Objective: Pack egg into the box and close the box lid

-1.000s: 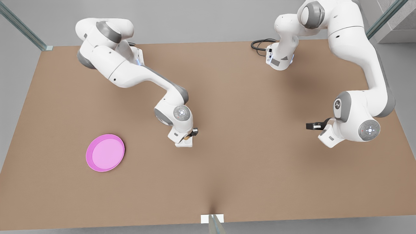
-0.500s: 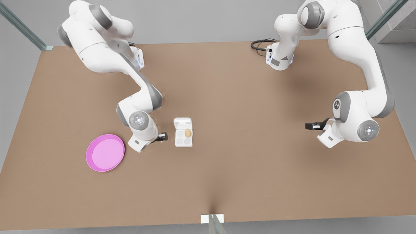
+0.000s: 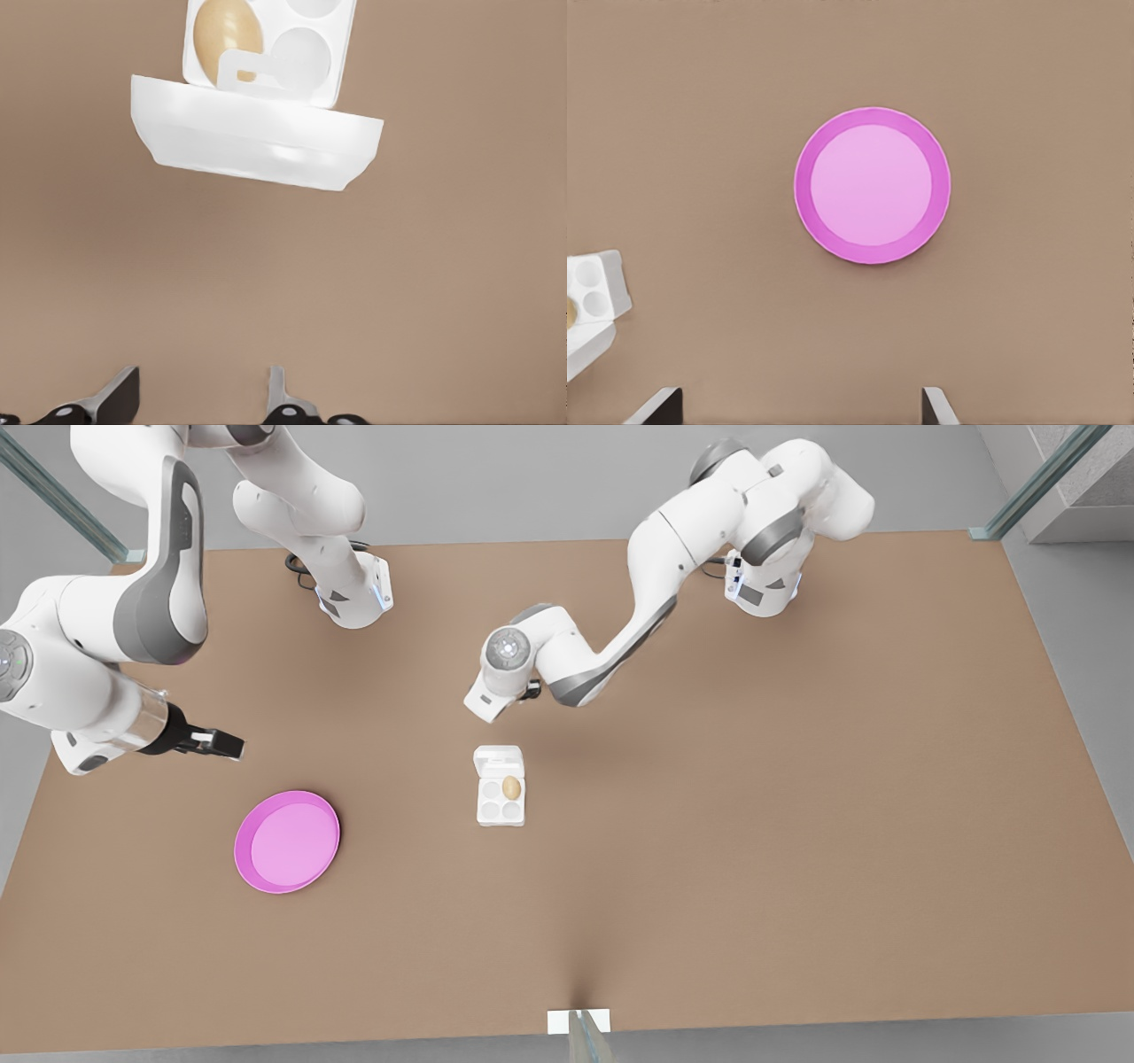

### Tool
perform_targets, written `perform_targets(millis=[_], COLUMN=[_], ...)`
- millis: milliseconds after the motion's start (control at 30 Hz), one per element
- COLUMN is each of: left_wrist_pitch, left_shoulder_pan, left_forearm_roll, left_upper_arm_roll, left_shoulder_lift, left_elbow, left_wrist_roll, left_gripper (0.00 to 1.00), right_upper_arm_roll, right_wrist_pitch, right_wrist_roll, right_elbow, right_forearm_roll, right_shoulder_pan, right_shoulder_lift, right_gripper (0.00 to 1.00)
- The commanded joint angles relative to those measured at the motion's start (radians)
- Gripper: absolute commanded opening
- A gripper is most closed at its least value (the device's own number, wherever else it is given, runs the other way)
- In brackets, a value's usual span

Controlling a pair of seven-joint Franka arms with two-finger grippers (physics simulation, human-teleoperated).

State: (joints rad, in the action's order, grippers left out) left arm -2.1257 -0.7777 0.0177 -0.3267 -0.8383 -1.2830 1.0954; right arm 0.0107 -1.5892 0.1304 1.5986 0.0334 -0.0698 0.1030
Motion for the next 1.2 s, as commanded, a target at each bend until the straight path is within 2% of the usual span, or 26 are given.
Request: perform_targets(millis=[0, 33, 67, 100, 267, 433, 933, 1133, 1167], left_wrist_pitch=[-0.043, -0.056, -0.075, -0.092, -0.204, -0.169, -0.244, -0.280, -0.215], left_shoulder_pan=[0.000, 0.000, 0.001, 0.000, -0.017, -0.006, 0.017, 0.078, 0.126], left_forearm_roll=[-0.005, -0.008, -0.008, -0.008, -0.102, -0.171, -0.162, -0.151, -0.131], left_upper_arm_roll=[0.000, 0.003, 0.009, 0.009, 0.014, 0.015, 0.035, 0.026, 0.018], left_shoulder_lift=[-0.013, -0.030, -0.038, -0.042, -0.097, -0.108, -0.116, -0.117, -0.078], left_elbow=[0.002, 0.005, 0.005, 0.007, 0.056, 0.045, 0.082, 0.106, 0.100], left_wrist_roll=[-0.006, -0.025, -0.032, -0.032, -0.032, -0.042, -0.045, -0.045, -0.084], left_gripper=[0.64, 0.64, 0.59, 0.62, 0.61, 0.62, 0.63, 0.63, 0.67], right_upper_arm_roll=[0.000, 0.000, 0.000, 0.000, 0.000, 0.000, -0.002, 0.000, 0.000], right_wrist_pitch=[0.000, 0.000, -0.002, -0.002, -0.009, -0.009, -0.015, -0.017, -0.017], right_wrist_roll=[0.000, 0.000, 0.000, 0.000, 0.003, 0.003, -0.003, -0.003, -0.003], right_elbow=[0.000, 0.000, 0.000, -0.003, -0.003, -0.003, -0.002, -0.003, -0.003], right_forearm_roll=[0.000, 0.000, 0.000, 0.000, 0.000, 0.000, 0.019, 0.020, 0.020], right_shoulder_pan=[0.004, 0.004, 0.002, 0.004, 0.007, 0.004, -0.002, -0.002, -0.002], right_shoulder_lift=[0.001, 0.001, 0.001, 0.006, 0.007, 0.007, 0.009, 0.014, 0.015], right_gripper=[1.00, 1.00, 1.00, 1.00, 1.00, 1.00, 1.00, 1.00, 1.00])
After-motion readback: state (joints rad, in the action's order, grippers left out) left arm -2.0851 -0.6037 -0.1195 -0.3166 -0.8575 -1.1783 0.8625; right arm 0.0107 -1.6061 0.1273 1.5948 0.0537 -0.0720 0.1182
